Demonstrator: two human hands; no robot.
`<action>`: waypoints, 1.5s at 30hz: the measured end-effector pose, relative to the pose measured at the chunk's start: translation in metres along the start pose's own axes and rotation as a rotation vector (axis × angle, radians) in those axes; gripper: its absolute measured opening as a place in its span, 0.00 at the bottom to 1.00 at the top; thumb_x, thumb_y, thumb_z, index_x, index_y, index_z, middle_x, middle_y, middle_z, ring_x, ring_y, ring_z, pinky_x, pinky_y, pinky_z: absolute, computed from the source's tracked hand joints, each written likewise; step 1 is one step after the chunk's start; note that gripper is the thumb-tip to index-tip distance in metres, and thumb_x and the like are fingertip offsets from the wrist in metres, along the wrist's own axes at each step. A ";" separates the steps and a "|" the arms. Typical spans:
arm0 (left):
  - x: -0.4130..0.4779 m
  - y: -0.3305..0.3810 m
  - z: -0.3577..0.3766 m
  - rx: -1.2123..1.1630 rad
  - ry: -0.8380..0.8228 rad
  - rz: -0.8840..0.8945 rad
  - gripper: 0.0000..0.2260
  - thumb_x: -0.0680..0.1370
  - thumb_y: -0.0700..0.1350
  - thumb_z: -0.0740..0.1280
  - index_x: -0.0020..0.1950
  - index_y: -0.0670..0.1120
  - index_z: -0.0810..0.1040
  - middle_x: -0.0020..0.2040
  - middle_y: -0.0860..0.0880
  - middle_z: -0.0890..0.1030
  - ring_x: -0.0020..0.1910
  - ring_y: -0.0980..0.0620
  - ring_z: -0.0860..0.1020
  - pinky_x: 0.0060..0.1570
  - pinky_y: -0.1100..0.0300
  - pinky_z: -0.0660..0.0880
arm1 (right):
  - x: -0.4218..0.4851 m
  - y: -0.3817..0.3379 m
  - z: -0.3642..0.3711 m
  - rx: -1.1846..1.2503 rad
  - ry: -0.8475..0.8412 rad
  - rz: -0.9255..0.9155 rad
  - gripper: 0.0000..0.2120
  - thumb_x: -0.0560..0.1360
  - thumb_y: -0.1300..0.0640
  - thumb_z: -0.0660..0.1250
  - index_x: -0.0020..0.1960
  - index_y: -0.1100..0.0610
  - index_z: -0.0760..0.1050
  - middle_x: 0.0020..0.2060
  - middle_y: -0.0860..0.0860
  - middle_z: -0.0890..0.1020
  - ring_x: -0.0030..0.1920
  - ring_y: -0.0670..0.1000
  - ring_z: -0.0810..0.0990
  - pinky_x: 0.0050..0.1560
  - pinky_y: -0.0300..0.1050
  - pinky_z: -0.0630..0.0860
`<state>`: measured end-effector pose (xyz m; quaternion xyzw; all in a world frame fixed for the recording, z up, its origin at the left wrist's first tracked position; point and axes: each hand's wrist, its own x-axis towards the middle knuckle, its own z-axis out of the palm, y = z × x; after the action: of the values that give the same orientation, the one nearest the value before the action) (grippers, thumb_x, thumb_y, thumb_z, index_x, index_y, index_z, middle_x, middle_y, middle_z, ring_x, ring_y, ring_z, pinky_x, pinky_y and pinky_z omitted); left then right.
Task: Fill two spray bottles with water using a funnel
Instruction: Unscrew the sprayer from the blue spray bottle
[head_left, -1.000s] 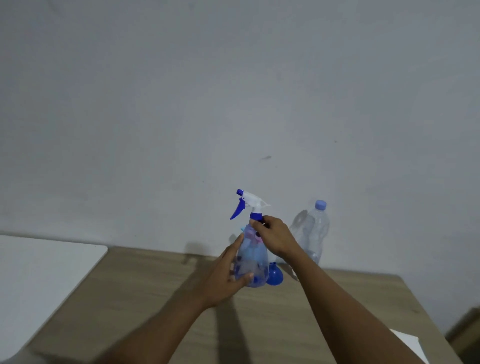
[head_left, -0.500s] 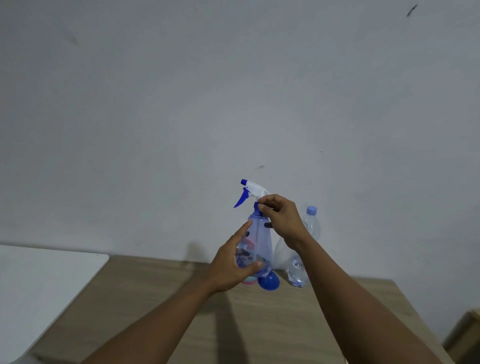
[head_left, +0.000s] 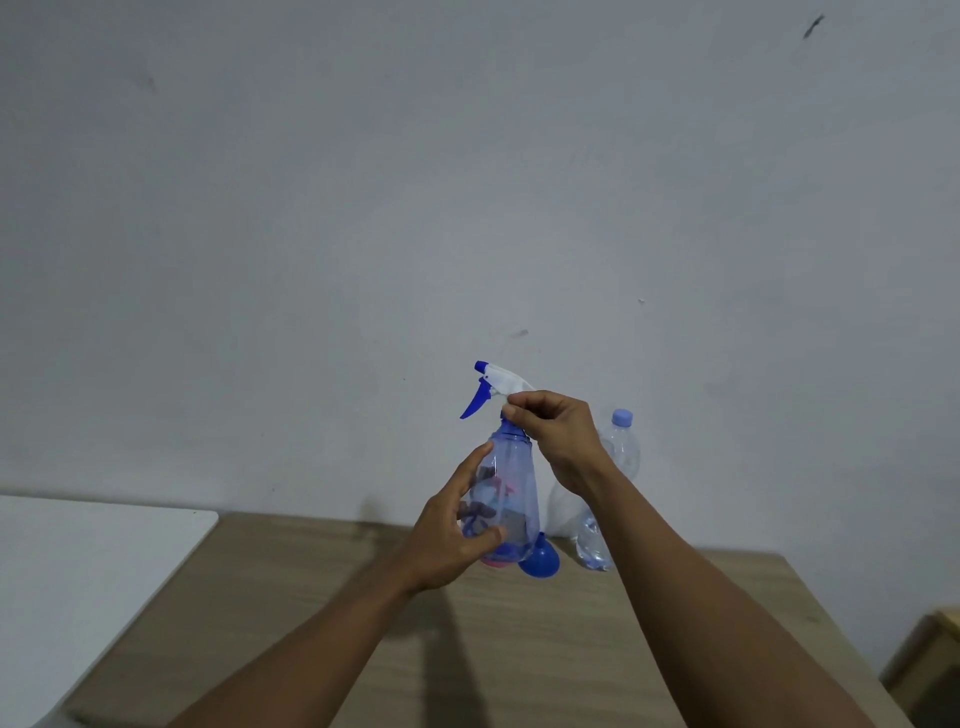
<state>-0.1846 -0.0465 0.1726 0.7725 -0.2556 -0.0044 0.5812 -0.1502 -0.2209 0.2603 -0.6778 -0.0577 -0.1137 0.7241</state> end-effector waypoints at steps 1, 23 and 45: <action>-0.001 0.000 -0.001 0.001 0.002 0.009 0.37 0.73 0.45 0.74 0.74 0.65 0.57 0.69 0.58 0.70 0.60 0.59 0.77 0.52 0.56 0.82 | -0.001 0.000 0.000 0.003 -0.005 -0.003 0.05 0.73 0.64 0.73 0.47 0.57 0.84 0.44 0.56 0.86 0.46 0.53 0.84 0.46 0.40 0.81; -0.014 -0.005 -0.009 -0.021 0.019 0.043 0.35 0.73 0.40 0.76 0.72 0.58 0.61 0.67 0.60 0.70 0.61 0.48 0.78 0.53 0.63 0.79 | -0.005 0.000 0.016 -0.176 -0.077 -0.073 0.05 0.75 0.63 0.72 0.51 0.60 0.82 0.48 0.56 0.85 0.46 0.49 0.84 0.46 0.38 0.81; -0.019 -0.005 -0.015 0.037 0.013 0.069 0.39 0.71 0.43 0.77 0.74 0.58 0.58 0.68 0.62 0.69 0.65 0.59 0.73 0.55 0.62 0.79 | -0.016 -0.007 0.018 -0.138 -0.093 -0.082 0.05 0.76 0.65 0.71 0.49 0.56 0.82 0.47 0.54 0.85 0.45 0.48 0.84 0.45 0.37 0.80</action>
<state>-0.1947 -0.0246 0.1669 0.7739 -0.2784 0.0256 0.5683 -0.1657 -0.2019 0.2648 -0.7276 -0.1110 -0.1152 0.6670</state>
